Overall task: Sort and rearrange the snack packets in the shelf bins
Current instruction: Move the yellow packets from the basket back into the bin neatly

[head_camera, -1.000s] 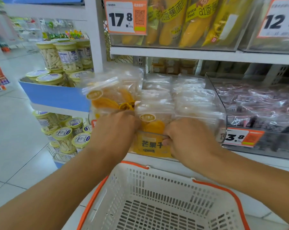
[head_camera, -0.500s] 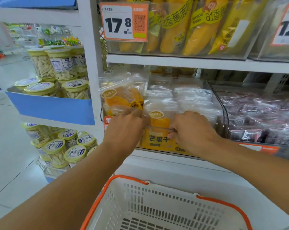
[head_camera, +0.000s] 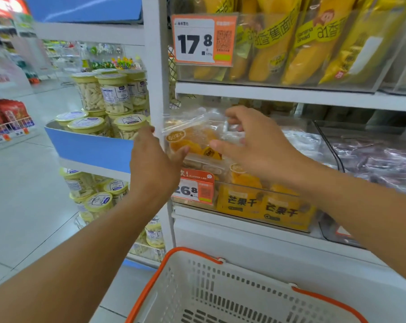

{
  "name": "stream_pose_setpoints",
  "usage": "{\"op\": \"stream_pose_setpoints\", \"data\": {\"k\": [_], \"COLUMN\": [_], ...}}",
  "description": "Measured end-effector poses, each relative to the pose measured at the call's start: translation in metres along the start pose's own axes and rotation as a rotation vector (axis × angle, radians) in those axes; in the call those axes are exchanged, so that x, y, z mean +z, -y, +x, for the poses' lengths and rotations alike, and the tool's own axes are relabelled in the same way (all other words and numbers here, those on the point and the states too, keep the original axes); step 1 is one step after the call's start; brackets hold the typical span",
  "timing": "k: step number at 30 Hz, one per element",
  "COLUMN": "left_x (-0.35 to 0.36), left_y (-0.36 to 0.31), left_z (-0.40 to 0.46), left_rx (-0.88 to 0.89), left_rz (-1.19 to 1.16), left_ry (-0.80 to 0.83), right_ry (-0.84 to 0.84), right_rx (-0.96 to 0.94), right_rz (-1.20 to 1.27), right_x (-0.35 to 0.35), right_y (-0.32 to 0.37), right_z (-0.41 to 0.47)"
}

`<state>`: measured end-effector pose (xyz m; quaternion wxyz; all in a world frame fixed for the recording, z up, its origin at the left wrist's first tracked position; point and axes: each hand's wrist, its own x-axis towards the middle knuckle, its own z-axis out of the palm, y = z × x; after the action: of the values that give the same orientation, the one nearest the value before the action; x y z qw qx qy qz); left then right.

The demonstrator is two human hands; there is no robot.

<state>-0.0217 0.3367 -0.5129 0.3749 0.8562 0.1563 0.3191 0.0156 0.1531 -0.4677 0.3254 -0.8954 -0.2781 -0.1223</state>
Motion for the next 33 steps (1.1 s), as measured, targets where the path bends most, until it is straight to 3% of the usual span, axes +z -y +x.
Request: {"op": "stream_pose_setpoints", "data": {"k": [3, 6, 10, 14, 19, 24, 27, 30, 33], "left_x": [0.010, 0.013, 0.018, 0.028, 0.024, 0.014, 0.010, 0.003, -0.001], "left_y": [-0.001, -0.007, -0.011, -0.013, -0.013, -0.009, -0.007, -0.005, -0.003], "left_z": [0.003, 0.010, 0.017, 0.017, 0.022, 0.016, 0.009, 0.007, 0.006], "left_rx": [0.026, 0.068, 0.199, 0.159, 0.099, 0.158, 0.233, 0.195, 0.155], "left_rz": [-0.001, 0.044, -0.022, -0.079, -0.169, 0.020, 0.121, 0.133, 0.093], "left_ry": [0.021, 0.005, 0.127, 0.193, 0.143, 0.076, 0.038, 0.007, 0.017], "right_ry": [0.045, -0.154, -0.335, -0.190, -0.079, -0.093, -0.198, -0.275, -0.201], "right_rx": [0.071, 0.173, 0.349, 0.378, 0.537, 0.399, 0.351, 0.262, 0.237], "right_rz": [0.100, 0.201, 0.209, 0.274, 0.706, 0.357, 0.234, 0.024, -0.135], "right_x": [0.025, 0.043, 0.054, 0.052, 0.038, 0.045, 0.044, 0.040, 0.035], "right_y": [0.008, 0.001, -0.013, -0.006, 0.013, 0.011, 0.012, 0.012, 0.012], "right_z": [0.038, 0.057, 0.050, 0.059, 0.068, 0.071, 0.065, 0.051, 0.043]}}
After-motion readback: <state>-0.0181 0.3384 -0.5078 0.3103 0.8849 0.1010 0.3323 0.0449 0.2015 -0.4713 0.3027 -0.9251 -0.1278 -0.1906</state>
